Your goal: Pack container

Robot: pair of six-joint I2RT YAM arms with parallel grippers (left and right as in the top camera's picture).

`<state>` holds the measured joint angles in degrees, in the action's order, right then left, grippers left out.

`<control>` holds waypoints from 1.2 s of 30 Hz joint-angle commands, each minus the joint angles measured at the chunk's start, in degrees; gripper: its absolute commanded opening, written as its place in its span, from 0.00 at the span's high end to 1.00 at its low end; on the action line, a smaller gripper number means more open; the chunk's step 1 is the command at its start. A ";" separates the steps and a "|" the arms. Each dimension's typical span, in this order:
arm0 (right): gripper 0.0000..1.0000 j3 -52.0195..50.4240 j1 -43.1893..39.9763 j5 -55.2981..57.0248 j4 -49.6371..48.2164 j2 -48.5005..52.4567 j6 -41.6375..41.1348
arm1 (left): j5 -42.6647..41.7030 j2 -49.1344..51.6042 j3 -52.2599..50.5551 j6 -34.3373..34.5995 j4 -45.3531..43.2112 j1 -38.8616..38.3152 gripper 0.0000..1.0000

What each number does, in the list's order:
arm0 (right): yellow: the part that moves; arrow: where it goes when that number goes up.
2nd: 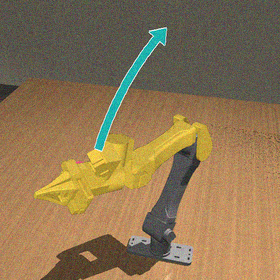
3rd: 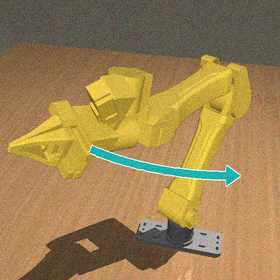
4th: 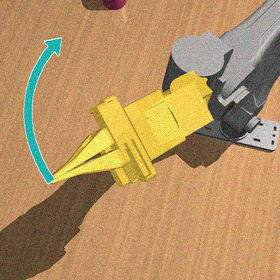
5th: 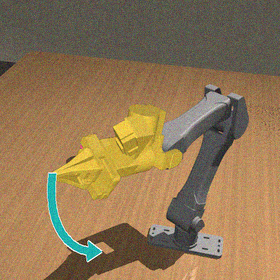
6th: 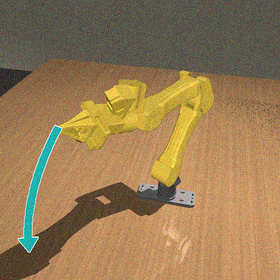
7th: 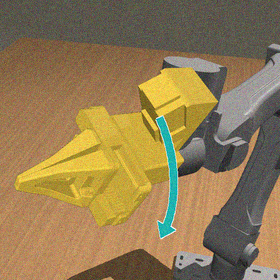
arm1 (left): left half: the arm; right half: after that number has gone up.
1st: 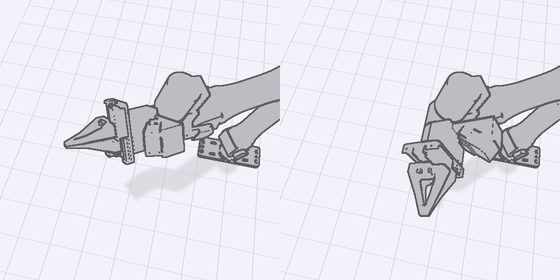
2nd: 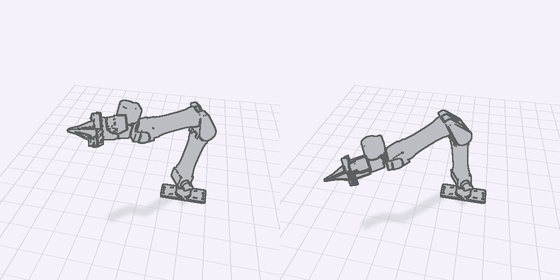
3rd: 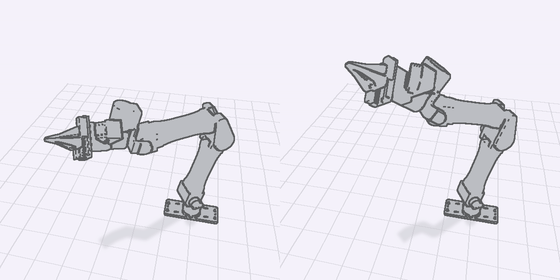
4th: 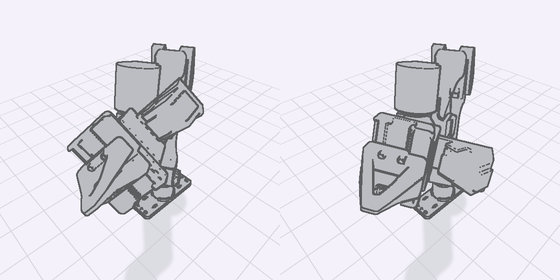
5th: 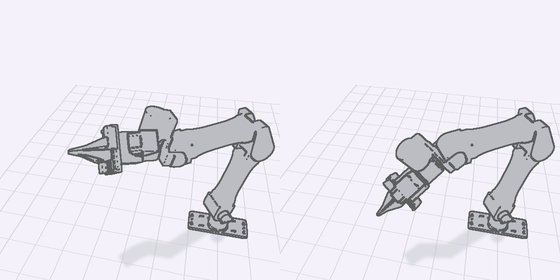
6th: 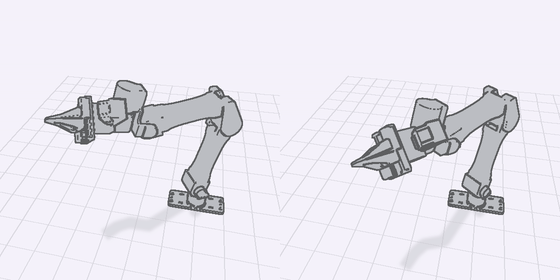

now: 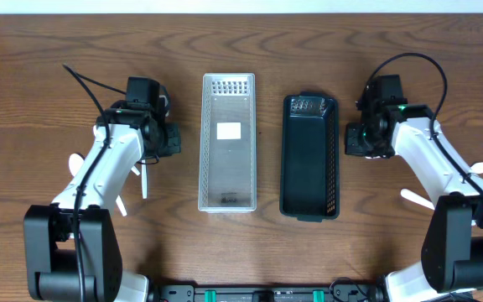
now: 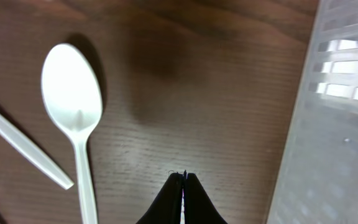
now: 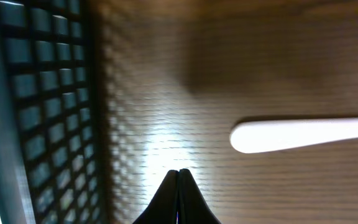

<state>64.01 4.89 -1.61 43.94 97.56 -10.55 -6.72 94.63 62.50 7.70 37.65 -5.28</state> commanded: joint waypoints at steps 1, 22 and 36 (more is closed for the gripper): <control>0.99 0.74 1.33 -0.72 -0.57 0.55 -0.61 | -0.81 0.85 0.68 0.11 -0.42 -1.81 0.94; 0.98 0.74 2.27 -18.05 -4.52 0.55 1.46 | -2.14 0.85 0.68 0.11 -1.11 -14.49 0.94; 0.97 0.74 2.51 -22.27 -5.01 0.55 1.38 | -2.08 0.85 0.68 -0.15 -1.11 -15.41 0.94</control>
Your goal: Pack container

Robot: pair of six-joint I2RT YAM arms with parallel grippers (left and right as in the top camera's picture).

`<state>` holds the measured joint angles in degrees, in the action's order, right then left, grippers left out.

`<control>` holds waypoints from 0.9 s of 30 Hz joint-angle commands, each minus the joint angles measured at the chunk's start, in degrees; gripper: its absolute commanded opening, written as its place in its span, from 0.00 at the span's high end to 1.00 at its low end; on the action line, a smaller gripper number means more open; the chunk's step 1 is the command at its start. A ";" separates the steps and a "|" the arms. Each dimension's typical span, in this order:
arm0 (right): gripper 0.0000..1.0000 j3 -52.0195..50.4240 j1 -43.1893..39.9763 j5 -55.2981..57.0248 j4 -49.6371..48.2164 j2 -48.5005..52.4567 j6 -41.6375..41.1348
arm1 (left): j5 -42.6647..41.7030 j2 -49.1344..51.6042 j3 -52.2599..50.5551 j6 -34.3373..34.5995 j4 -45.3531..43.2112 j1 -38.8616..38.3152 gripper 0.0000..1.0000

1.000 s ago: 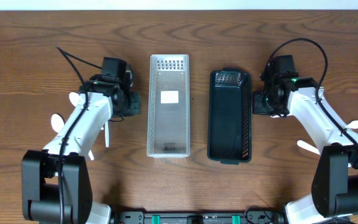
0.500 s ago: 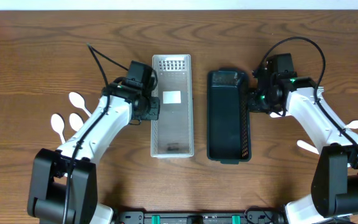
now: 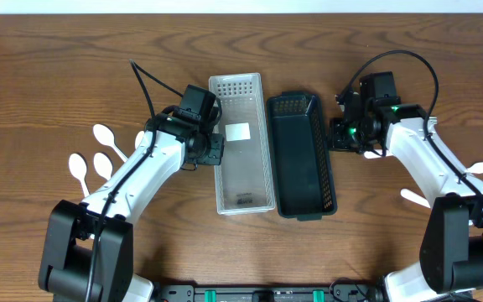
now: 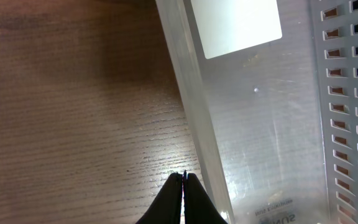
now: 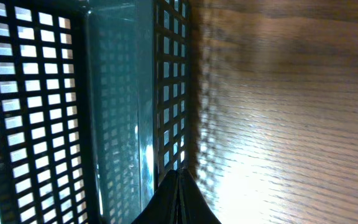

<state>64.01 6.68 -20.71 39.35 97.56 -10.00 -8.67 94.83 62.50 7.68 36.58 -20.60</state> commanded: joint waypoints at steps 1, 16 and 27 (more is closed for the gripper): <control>0.97 0.74 0.87 -3.63 -0.66 0.55 0.83 | 0.37 0.66 0.68 -0.11 -0.02 -0.09 0.94; 0.92 0.74 1.11 0.83 -0.42 0.55 0.17 | 4.07 0.63 0.76 -0.57 -2.01 0.44 0.94; 0.96 0.74 1.14 5.66 7.76 0.55 -6.21 | 8.52 -3.32 0.76 -0.55 -2.01 2.89 0.94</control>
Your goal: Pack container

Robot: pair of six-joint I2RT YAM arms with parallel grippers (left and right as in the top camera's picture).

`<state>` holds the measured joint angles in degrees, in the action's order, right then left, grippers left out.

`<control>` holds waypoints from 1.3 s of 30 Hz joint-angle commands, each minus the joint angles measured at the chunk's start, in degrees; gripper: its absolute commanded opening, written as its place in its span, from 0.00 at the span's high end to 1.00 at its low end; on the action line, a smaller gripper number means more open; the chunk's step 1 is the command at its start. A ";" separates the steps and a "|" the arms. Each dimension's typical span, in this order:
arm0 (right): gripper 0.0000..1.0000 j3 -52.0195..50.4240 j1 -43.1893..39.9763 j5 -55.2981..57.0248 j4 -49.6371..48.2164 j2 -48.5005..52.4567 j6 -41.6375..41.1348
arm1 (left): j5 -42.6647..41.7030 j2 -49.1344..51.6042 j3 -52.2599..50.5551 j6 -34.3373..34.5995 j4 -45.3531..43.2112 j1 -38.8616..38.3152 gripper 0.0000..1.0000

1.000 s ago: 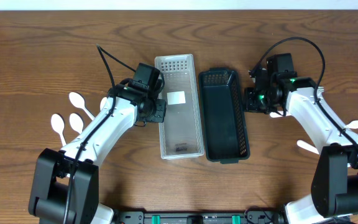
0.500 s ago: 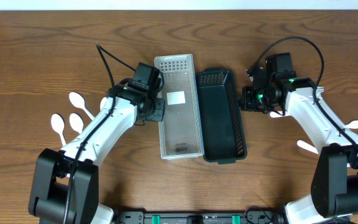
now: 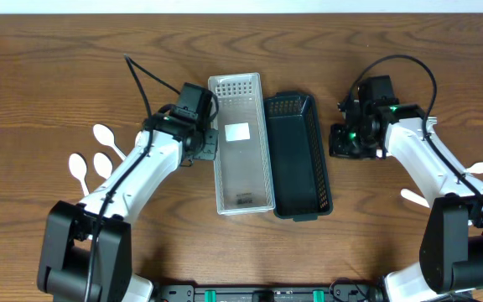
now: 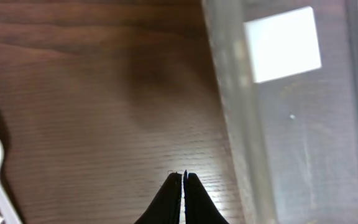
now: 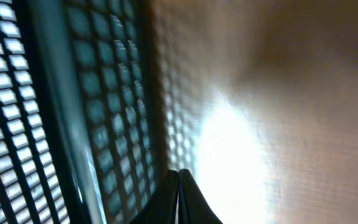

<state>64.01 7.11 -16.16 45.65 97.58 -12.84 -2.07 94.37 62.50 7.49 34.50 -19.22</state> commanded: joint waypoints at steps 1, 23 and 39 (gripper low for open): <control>0.96 0.74 0.70 1.01 2.51 0.52 -3.45 | 1.92 -3.48 0.76 -0.33 0.07 1.97 0.94; 0.91 0.74 2.32 -12.26 6.49 0.52 -0.81 | 1.92 -10.05 0.76 -0.35 0.15 5.92 0.93; 0.33 10.01 -5.57 11.76 4.07 0.50 7.45 | 1.90 -19.58 0.76 -0.33 7.10 5.92 0.42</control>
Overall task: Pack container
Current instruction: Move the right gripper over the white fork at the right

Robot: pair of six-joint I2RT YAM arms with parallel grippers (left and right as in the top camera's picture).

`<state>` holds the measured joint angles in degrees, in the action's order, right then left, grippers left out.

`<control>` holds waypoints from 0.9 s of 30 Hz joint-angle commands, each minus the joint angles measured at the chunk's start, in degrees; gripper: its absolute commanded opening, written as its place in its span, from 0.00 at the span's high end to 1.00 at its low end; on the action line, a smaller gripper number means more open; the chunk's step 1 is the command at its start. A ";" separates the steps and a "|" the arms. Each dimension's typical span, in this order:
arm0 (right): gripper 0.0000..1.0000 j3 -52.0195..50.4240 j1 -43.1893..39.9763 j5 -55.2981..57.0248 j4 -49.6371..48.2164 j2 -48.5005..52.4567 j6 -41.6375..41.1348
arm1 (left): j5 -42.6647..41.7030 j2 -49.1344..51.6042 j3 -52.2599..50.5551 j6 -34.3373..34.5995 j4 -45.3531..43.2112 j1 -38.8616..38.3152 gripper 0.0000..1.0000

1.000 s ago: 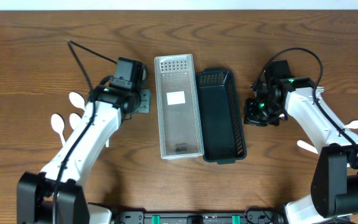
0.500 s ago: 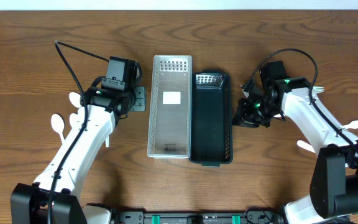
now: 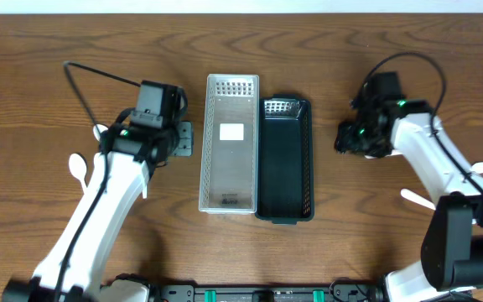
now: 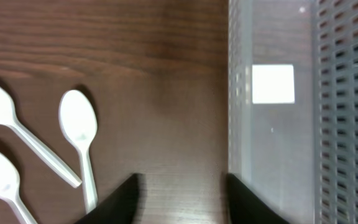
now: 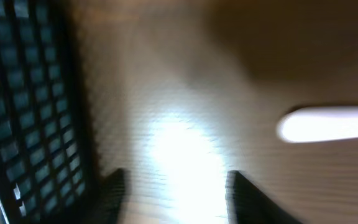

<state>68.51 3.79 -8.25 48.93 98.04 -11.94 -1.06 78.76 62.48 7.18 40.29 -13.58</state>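
Observation:
A clear plastic bin [image 3: 229, 143] and a black mesh bin [image 3: 284, 159] lie side by side, touching, at the table's middle. My left gripper [image 3: 182, 138] is open just left of the clear bin [image 4: 278, 124], nothing between its fingers [image 4: 122, 198]. White spoons [image 4: 79, 134] lie on the wood left of it. My right gripper [image 3: 345, 139] is open a short way right of the black bin [image 5: 23, 106], also empty. A white utensil handle [image 5: 328, 124] lies to its right.
White spoons [image 3: 78, 165] lie at the table's left under the left arm. White forks [image 3: 481, 168] and another white utensil [image 3: 415, 198] lie at the far right near the right arm's base.
Both grippers have gone from shut to open and stand back from the bins. The two bins, tilted before, now lie straight and slightly further left.
At first the bins lay apart with a gap, a shut gripper outside each. Then the bins were together and tilted, with the shut grippers against their outer sides. Now they lie straight and touching, and both grippers are open and clear of them.

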 commanded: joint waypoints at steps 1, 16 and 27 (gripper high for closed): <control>0.32 7.96 -3.21 4.52 2.01 0.04 9.49 | 0.90 -5.40 0.79 -0.02 2.19 0.28 0.38; 0.01 27.76 -17.57 10.84 16.13 0.22 23.80 | 0.90 -13.25 0.76 6.67 6.99 0.28 0.02; 0.07 27.71 -18.99 3.30 17.22 0.46 76.19 | 0.92 -13.25 0.76 6.62 6.99 0.28 0.02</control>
<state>95.50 -14.87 -0.56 66.22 98.08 41.36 -0.86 65.69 62.57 13.37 47.00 -13.58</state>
